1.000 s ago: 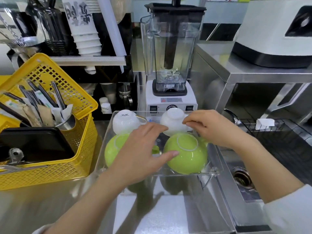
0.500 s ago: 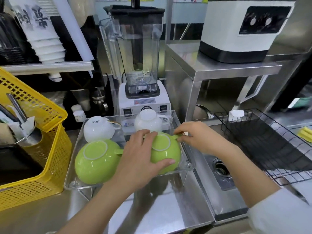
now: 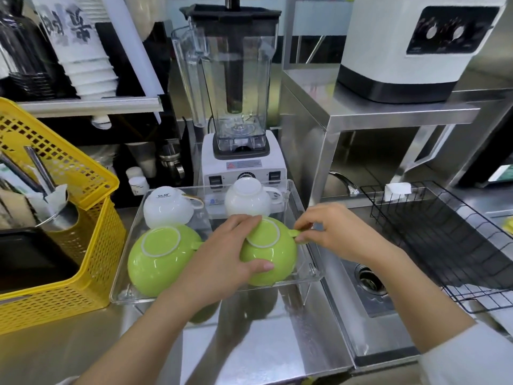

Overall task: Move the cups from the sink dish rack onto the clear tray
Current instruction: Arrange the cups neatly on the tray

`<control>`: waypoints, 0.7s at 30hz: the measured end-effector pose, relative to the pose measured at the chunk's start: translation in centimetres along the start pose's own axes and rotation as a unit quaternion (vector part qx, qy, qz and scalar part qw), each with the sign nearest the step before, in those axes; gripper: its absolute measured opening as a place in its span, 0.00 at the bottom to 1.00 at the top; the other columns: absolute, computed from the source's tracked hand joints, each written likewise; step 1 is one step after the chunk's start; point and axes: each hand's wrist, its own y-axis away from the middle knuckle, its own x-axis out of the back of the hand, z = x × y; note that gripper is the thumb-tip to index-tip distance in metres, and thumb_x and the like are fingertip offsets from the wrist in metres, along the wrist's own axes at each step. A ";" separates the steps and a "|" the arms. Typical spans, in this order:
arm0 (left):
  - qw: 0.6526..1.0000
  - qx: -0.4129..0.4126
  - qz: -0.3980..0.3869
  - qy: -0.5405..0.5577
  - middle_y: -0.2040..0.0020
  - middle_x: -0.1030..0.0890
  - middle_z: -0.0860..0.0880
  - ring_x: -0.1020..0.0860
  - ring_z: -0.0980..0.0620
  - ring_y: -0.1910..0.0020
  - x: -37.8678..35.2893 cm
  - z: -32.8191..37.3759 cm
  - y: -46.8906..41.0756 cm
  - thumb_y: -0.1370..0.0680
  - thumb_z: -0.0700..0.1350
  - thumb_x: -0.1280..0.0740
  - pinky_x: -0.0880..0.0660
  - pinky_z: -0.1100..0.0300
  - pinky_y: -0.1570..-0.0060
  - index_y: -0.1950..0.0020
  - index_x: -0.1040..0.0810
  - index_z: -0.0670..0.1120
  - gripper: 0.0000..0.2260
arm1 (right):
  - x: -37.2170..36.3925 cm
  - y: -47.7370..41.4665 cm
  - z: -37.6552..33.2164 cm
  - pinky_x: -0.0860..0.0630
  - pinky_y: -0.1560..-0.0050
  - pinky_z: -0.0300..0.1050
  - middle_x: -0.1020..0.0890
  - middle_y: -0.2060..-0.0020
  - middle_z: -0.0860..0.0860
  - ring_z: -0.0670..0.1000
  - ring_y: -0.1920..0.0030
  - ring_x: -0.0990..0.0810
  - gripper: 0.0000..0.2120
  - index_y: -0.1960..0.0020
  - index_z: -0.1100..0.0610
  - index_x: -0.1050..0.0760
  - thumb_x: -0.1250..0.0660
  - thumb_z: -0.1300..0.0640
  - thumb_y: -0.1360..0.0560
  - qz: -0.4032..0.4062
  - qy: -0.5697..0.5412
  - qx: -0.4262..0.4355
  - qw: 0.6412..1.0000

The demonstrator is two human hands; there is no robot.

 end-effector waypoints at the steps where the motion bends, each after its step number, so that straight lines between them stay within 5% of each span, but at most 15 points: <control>1: 1.000 0.004 -0.008 0.004 0.29 0.38 0.57 0.39 0.58 0.32 0.1 0.0 0.0 0.30 0.54 0.29 0.44 0.67 0.38 0.27 0.41 0.53 0.35 | 0.0 0.0 0.0 0.26 0.52 0.49 0.17 0.59 0.51 0.50 0.57 0.22 0.07 0.54 0.57 0.18 0.28 0.55 0.31 -0.003 -0.001 0.000 1.000; 12: 0.999 0.007 -0.017 0.035 0.32 0.37 0.59 0.39 0.64 0.39 0.2 -0.4 -0.2 0.31 0.52 0.28 0.43 0.68 0.39 0.28 0.41 0.55 0.35 | -0.1 0.2 0.0 0.26 0.52 0.51 0.17 0.60 0.51 0.50 0.58 0.23 0.07 0.55 0.57 0.18 0.28 0.55 0.31 -0.004 -0.005 -0.003 1.000; 21: 1.000 0.002 -0.003 0.019 0.30 0.38 0.59 0.39 0.61 0.32 0.6 -0.2 0.3 0.31 0.60 0.32 0.42 0.65 0.36 0.28 0.42 0.57 0.35 | 0.1 0.7 0.0 0.26 0.48 0.49 0.18 0.53 0.50 0.50 0.52 0.23 0.14 0.47 0.55 0.21 0.30 0.50 0.29 -0.005 -0.008 -0.010 1.000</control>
